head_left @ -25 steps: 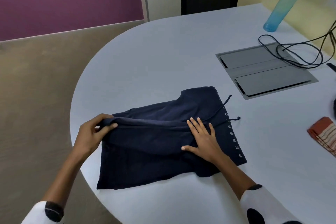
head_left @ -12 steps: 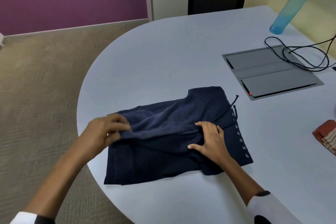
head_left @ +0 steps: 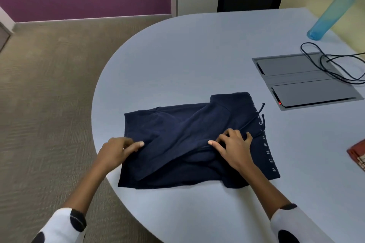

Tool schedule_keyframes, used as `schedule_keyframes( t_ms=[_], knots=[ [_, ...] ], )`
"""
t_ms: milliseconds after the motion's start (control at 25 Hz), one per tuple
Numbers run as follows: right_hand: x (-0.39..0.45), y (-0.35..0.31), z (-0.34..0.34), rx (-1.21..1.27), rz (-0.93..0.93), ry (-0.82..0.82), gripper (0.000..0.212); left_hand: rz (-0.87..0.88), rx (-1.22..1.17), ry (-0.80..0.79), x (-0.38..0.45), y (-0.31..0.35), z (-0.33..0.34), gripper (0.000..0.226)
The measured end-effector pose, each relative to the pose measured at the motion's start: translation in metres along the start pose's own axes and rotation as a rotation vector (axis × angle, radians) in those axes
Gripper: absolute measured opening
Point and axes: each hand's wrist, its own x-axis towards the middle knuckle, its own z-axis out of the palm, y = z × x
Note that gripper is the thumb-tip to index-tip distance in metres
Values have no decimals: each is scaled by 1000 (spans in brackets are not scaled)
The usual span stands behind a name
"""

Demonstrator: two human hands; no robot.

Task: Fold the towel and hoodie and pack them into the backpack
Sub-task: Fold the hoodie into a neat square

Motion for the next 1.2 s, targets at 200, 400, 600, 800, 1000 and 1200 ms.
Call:
schedule_keyframes(
  t_ms=[200,400,600,800,1000,1200],
  knots=[
    [16,-46,0,98,-321,58,32,60,-73,255,60,12,13,26],
    [16,-103,9,63,-512,-247,71,61,61,62,97,29,42,56],
    [5,-87,3,134,-552,-255,45,61,-57,235,102,45,37,21],
    [-15,-62,-20,423,-415,-323,39,-185,-169,108,102,38,24,29],
    [-11,-64,-19,434,-391,-244,38,-43,58,212,89,47,30,22],
    [13,-79,-45,599,-302,210,21,121,-215,-91,44,77,-2,72]
  ],
)
